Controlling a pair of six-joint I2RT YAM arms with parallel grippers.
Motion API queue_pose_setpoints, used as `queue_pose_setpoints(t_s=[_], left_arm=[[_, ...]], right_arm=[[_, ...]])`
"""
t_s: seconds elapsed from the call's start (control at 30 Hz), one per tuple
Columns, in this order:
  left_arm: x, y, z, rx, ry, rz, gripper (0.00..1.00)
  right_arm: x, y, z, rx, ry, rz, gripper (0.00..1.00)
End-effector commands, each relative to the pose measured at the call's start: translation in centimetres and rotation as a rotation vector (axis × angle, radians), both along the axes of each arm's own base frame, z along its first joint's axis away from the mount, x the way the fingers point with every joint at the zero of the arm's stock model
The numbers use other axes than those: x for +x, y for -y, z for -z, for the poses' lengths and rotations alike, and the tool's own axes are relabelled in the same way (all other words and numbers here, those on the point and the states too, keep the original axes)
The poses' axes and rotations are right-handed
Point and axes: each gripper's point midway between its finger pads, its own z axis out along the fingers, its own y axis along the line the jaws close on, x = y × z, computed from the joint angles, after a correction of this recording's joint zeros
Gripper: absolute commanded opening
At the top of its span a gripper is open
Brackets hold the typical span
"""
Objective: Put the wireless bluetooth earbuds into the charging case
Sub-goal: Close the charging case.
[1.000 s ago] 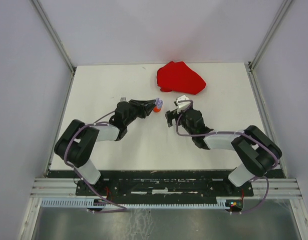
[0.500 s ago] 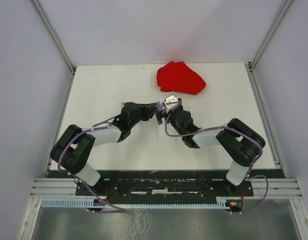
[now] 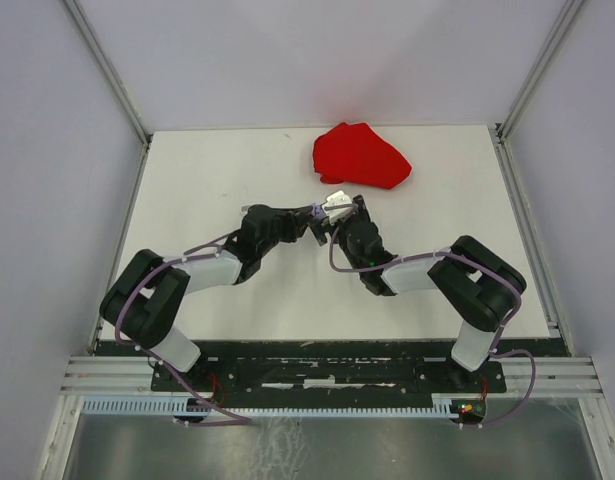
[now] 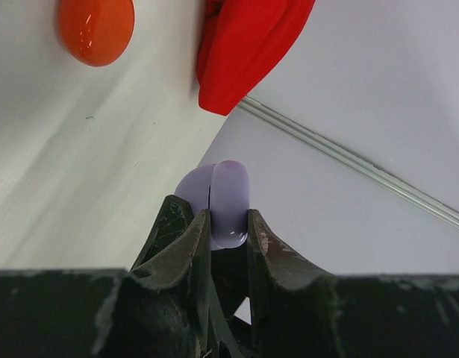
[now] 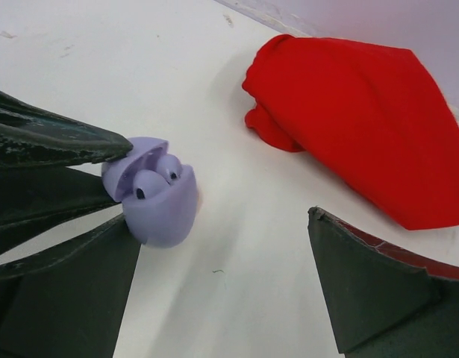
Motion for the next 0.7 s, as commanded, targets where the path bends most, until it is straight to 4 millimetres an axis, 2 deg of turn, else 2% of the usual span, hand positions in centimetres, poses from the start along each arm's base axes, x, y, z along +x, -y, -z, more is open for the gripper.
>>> queue_pose_setpoints(t_s=[0.0,0.2,0.33,0.43,0.57,0.67], left_arm=[[-0.1,-0.3,-2.0,-0.042,0.046,-0.023,0.03],[0.0,-0.7,-1.6,-0.018,0.057,-0.027,0.03],[0.9,-0.4,-1.9,0.091,0.130,0.047,0.03],[0.9,0.6,-1.4,0.207,0.209,0.142,0.03],[0.8,1.4,0.7,0.321,0.258,0.238,0.03],[0.7,0.8,2.5,0.405,0.277,0.255,0.03]], right_arm=[[1.4,2.7,-2.3,-0.056,0.083,0.139,0.99],[0.8,5.3,-2.7,-0.102,0.080,0.206,0.99],[-0.8,7.0,-2.4,-0.068,-0.032,0.225,0.99],[-2.0,7.9,-3.1,-0.011,-0.136,0.226,0.99],[-3.0,8.8,-4.6,-0.023,-0.177,0.218,0.99],[-3.3,9.3,-5.3,-0.003,-0.220,0.230,0.99]])
